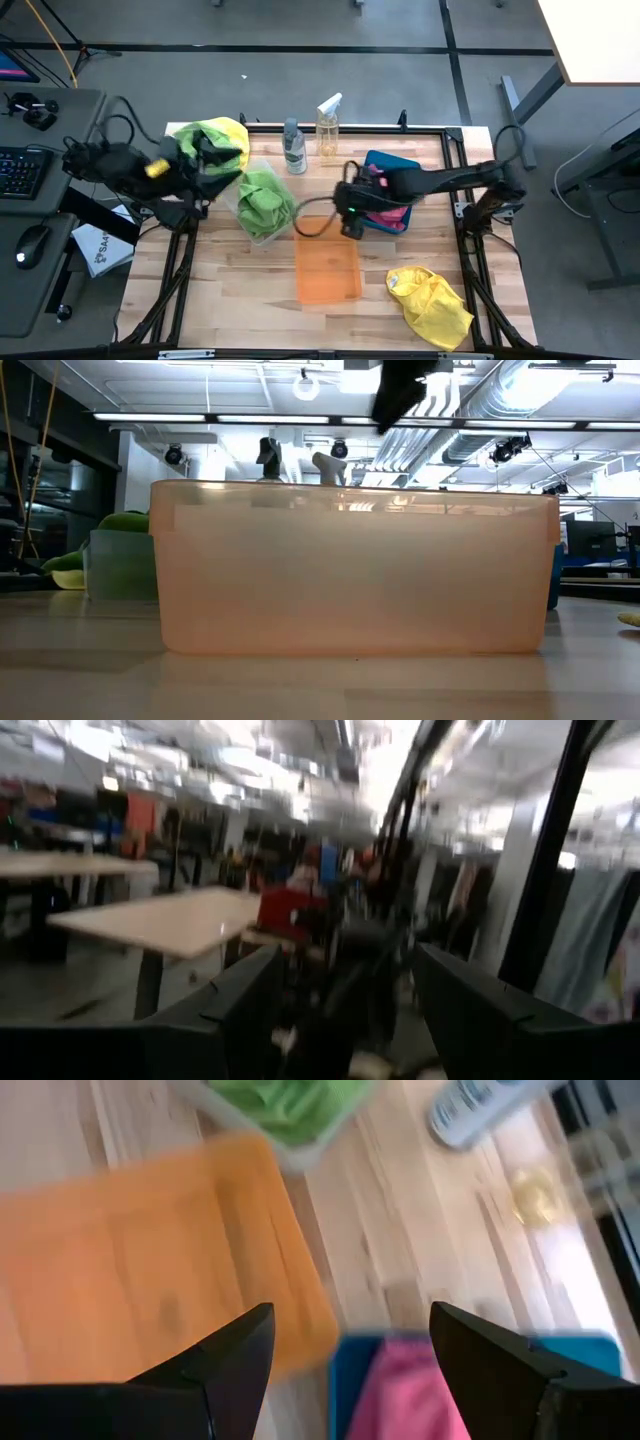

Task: Sort microfiber towel by color & place in baskets
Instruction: Put the green microfiber towel into the transparent bin

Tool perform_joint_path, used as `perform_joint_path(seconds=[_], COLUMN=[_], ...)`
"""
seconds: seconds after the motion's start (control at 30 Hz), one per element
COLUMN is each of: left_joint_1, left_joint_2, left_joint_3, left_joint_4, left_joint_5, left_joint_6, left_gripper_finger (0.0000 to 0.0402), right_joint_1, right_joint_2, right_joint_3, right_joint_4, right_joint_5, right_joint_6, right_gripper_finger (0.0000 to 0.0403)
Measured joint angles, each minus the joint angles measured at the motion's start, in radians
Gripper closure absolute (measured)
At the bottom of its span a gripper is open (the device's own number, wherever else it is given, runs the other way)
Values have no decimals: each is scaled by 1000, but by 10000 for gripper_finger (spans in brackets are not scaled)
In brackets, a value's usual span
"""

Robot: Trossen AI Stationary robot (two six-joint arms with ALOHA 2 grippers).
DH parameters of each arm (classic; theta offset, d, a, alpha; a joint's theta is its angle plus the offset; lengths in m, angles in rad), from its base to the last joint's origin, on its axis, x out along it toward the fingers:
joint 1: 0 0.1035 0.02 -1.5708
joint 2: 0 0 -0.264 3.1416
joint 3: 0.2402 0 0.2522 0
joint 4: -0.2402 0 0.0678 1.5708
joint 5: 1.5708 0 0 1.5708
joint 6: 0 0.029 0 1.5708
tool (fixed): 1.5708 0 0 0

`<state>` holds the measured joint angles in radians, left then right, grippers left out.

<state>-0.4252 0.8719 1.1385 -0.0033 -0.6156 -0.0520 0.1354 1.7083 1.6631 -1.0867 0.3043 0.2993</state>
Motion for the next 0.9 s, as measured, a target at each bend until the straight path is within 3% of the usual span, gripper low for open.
perform_joint_path(seconds=[0.1,0.27,0.47,0.67,0.83,0.9], left_joint_1=[0,4,83,206,291,314], left_joint_2=[41,98,153,142,130,131], left_joint_3=[0,0,-47,-323,-538,-592], left_joint_4=[-85,-274,-460,-408,-356,-372], left_joint_5=[3,1,-8,139,289,300], left_joint_6=[-49,-157,-306,-492,-647,-677], left_gripper_finger=[188,188,188,188,188,188], right_joint_1=[39,132,270,346,358,357], right_joint_2=[-130,-409,-675,-762,-747,-743], right_joint_3=[-137,-453,-766,-911,-920,-920], right_joint_4=[1,28,205,397,416,416], right_joint_5=[30,82,89,114,114,114], right_joint_6=[106,442,804,936,950,953], right_gripper_finger=[139,139,139,139,139,139])
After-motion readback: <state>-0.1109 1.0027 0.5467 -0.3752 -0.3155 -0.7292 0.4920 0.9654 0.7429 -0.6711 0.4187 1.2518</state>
